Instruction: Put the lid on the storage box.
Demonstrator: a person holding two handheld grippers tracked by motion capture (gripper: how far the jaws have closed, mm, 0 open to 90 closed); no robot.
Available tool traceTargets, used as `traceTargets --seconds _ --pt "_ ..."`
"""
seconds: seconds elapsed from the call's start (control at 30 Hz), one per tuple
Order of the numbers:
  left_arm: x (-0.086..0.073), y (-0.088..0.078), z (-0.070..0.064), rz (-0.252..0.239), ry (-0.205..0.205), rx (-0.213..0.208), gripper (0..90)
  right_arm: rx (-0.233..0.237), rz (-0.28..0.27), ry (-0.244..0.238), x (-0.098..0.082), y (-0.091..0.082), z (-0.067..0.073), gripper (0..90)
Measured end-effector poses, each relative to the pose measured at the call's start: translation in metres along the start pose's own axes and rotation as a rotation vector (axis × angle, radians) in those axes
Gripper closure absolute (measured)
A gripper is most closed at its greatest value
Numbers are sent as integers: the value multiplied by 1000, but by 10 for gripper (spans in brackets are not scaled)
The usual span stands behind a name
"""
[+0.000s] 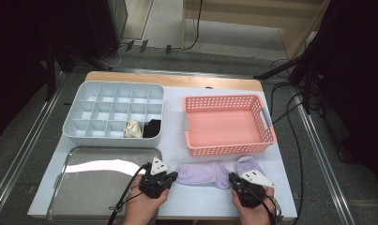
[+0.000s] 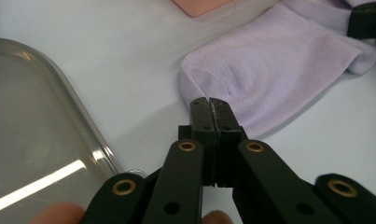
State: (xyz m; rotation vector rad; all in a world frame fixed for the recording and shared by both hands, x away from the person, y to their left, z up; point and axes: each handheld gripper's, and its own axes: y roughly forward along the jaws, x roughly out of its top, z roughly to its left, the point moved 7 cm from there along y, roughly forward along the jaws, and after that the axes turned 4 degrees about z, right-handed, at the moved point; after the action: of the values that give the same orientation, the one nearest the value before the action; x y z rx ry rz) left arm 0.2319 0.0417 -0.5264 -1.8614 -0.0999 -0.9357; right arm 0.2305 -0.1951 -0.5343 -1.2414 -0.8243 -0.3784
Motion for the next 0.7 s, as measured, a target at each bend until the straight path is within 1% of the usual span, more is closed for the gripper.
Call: traceTargets --seconds 0.03,0.07,0.13,0.17,0.23,0.27,0.3,0.33,0.4,0.47,0.53,0.6,0.67,0.7 --pt "0 0 0 0 2 1 900 -15 1 -7 1 1 -3 871" --pt "0 0 0 0 4 1 900 -17 -3 0 2 2 -6 868" --pt "0 0 0 -7 6 6 900 14 -6 19 2 1 -7 835" --pt "0 0 0 -13 2 4 857 33 -25 23 3 -2 -7 791" --pt "1 -2 -1 -33 -6 -21 739 35 -61 37 7 -11 -9 736" --pt "1 -4 -1 -38 -4 -32 697 33 -81 52 9 -16 -12 714" --pt "1 -6 -1 -49 -5 -42 673 25 -100 65 10 -22 -15 697" --pt "1 -8 -2 -58 -4 -47 655 6 -112 73 11 -26 -19 691" --pt "1 -13 0 -69 -9 -47 630 -14 -119 96 10 -32 -27 692" --pt "1 -17 1 -85 -17 -58 618 -57 -119 117 7 -35 -37 657" --pt "0 -20 3 -93 -19 -54 615 -90 -110 128 4 -34 -45 601" --pt "-1 -21 5 -93 -21 -56 612 -124 -87 136 0 -30 -50 512" --pt "-2 -21 7 -88 -24 -54 610 -143 -57 135 -4 -23 -54 464" --pt "-3 -21 8 -89 -29 -52 610 -153 -53 136 -6 -21 -55 443"
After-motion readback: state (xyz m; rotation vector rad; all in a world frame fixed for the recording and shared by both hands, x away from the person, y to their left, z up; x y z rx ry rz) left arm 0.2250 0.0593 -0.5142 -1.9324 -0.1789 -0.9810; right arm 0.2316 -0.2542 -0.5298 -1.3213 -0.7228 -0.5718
